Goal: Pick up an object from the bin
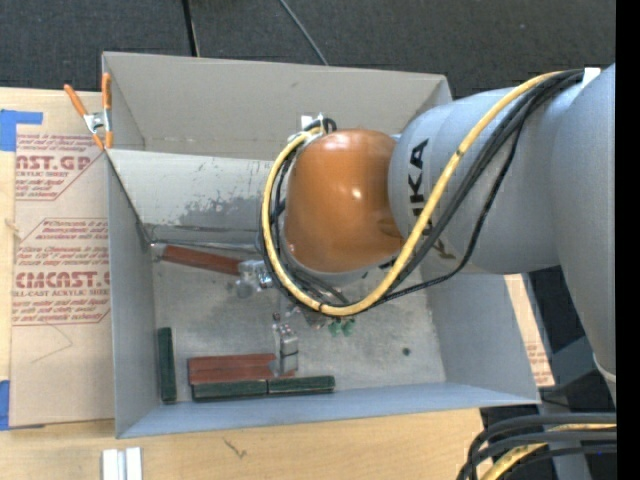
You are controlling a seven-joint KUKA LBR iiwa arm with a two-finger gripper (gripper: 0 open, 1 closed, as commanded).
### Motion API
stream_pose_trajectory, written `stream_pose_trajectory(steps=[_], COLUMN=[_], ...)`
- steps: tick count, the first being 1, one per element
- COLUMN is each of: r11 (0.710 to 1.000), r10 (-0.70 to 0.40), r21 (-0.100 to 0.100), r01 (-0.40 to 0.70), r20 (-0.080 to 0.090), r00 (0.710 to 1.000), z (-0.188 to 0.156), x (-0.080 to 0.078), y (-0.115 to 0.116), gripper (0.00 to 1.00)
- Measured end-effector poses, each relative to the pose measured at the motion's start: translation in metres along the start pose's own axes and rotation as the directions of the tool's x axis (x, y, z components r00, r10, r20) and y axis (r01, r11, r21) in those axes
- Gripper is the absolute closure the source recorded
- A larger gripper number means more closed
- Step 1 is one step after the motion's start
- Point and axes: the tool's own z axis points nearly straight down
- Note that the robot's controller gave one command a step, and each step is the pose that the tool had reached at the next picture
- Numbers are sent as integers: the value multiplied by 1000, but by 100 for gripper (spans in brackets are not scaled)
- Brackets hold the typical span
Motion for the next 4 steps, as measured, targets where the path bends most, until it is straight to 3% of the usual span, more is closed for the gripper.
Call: stream_pose_trajectory(steps=[1, 2, 3, 4], r11=[1000, 999, 1000, 995], r10=[0, -36, 27, -103], r21=[0, 0, -1, 2], r01=[0, 36, -27, 103], r20=[0, 8, -2, -5], r00=[1000, 999, 1000, 995], z=[0, 43, 89, 95], x=[0, 4, 8, 11], y=[0, -2, -32, -26], gripper=[0, 0, 0, 0])
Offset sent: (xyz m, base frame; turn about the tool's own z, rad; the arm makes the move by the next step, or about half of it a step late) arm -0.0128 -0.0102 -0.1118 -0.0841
